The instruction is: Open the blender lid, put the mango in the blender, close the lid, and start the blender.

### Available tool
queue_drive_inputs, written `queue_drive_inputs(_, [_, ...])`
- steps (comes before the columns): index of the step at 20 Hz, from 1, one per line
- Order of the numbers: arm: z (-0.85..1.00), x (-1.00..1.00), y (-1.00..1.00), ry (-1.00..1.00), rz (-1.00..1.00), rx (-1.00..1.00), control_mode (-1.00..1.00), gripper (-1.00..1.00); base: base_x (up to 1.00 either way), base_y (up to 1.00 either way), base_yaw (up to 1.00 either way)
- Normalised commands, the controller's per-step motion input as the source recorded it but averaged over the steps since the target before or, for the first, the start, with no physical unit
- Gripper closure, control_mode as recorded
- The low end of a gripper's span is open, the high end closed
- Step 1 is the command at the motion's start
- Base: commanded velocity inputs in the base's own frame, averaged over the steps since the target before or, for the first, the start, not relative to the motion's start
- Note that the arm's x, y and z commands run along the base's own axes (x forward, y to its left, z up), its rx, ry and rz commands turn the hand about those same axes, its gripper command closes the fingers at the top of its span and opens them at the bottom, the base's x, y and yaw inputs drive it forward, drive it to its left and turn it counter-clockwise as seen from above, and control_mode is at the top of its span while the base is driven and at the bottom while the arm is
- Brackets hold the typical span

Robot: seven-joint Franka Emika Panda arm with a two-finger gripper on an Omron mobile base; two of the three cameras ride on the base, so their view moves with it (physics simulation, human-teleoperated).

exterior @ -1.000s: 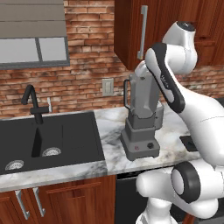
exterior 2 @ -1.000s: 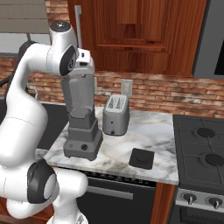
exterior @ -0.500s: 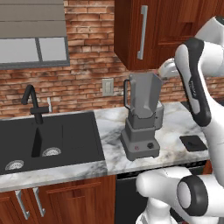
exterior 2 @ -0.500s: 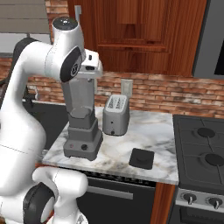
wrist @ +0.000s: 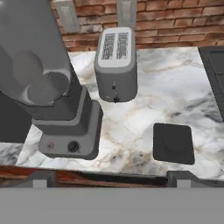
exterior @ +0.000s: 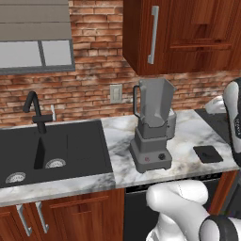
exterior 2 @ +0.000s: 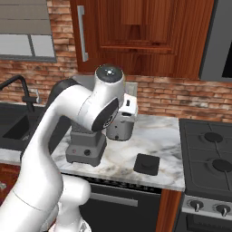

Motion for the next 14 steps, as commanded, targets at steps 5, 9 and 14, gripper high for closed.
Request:
queue_drive_inputs(5, [-0.97, -0.04, -0.98, 0.14, -0.15, 0.0, -1.0, -1.0, 0.0, 0.0, 0.0])
queue_drive_inputs(9, [-0.53, 0.05, -0.74, 0.2, -0.11, 0.02, -1.0, -1.0, 0.0, 0.0, 0.0])
queue_drive_inputs(14, [-0.25, 0.32, -0.45, 0.15, -0.03, 0.07, -1.0, -1.0, 0.0, 0.0, 0.0])
